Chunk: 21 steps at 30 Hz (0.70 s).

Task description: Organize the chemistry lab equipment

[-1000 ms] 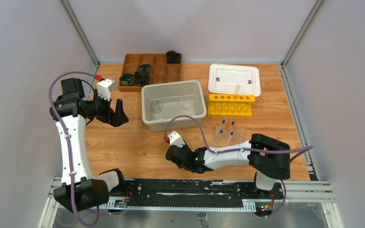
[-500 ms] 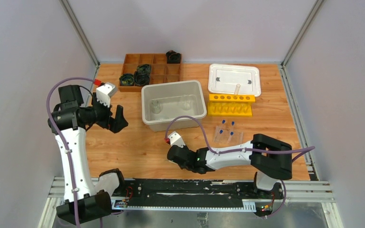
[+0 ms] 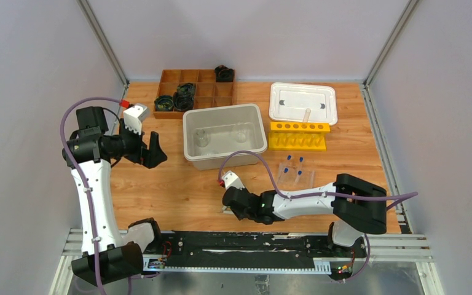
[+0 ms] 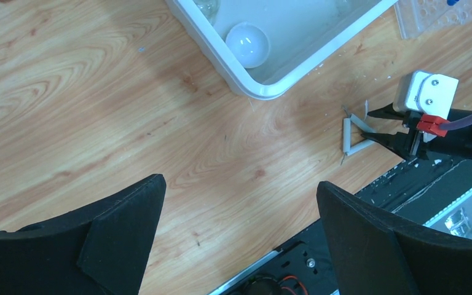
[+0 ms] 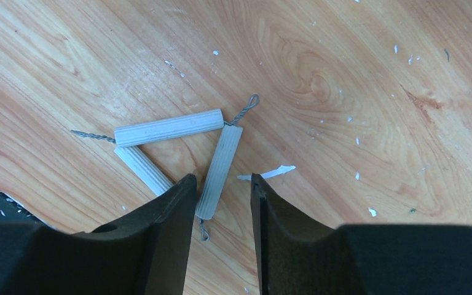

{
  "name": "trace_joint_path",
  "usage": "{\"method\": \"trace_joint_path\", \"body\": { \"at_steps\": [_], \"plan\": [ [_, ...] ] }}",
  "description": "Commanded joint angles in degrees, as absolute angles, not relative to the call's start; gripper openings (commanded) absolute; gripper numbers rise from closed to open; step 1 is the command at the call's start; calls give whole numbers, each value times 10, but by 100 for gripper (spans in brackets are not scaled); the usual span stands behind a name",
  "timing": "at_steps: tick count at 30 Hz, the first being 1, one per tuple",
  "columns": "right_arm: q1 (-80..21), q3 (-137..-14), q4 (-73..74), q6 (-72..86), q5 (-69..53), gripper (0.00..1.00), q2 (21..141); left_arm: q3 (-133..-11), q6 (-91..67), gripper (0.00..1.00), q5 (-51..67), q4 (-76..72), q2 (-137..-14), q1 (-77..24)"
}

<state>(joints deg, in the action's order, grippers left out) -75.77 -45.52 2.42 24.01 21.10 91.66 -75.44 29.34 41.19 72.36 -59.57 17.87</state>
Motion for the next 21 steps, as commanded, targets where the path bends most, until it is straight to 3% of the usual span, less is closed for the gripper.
{"method": "trace_joint_path", "body": {
  "at_steps": [1, 8, 15, 21],
  "plan": [
    [-753, -446, 49, 245, 187, 38, 937, -768, 285, 100, 425, 722, -585, 178],
    [-738, -458, 49, 228, 163, 1, 900, -764, 288, 100, 422, 722, -584, 178],
    [-659, -610, 175, 164, 98, 0, 784, -774, 282, 100, 406, 722, -593, 178],
    [-557, -794, 264, 105, 76, 0, 792, -785, 277, 100, 427, 722, -593, 178]
  ]
}}
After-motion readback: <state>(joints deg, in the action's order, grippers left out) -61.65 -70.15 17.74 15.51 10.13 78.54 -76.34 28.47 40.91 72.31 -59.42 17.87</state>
